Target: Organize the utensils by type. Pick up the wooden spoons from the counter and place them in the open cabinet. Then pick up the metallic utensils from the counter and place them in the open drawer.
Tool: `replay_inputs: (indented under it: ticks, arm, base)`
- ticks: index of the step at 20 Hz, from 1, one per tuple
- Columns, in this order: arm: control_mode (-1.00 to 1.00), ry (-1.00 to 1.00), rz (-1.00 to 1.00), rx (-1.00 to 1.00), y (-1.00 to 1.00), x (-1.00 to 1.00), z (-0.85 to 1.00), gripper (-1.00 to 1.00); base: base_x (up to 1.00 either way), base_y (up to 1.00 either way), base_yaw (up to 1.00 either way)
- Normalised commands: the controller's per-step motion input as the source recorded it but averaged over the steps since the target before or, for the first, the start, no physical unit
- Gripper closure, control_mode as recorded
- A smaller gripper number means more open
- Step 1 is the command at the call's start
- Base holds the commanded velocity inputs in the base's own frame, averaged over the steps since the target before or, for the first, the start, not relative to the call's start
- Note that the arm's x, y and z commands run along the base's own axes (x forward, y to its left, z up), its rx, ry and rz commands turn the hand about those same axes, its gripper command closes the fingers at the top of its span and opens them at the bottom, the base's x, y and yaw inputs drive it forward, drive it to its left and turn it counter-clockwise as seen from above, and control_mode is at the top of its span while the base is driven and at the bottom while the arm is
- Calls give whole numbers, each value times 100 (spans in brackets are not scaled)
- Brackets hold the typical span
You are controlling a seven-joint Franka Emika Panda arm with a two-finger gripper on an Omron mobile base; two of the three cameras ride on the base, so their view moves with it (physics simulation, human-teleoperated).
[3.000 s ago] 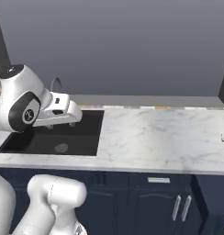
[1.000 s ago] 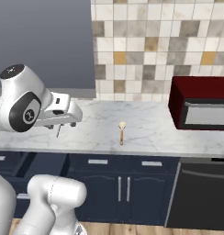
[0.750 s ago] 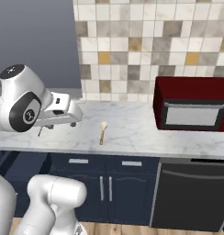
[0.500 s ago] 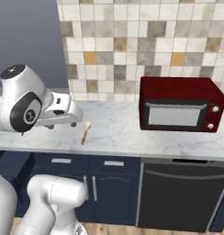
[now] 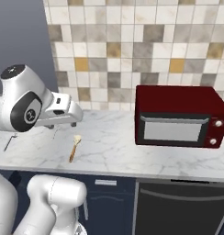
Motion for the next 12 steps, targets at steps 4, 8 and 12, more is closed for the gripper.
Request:
replay_inputs:
  ticks: [4, 8, 12]
  arm:
    - [100, 0, 0, 0, 0, 0, 0, -100]
    - [100, 0, 0, 0, 0, 0, 0, -100]
    - [100, 0, 0, 0, 0, 0, 0, -100]
  base:
    - [12, 0, 0]
    - [0, 0, 0]
    - [0, 0, 0]
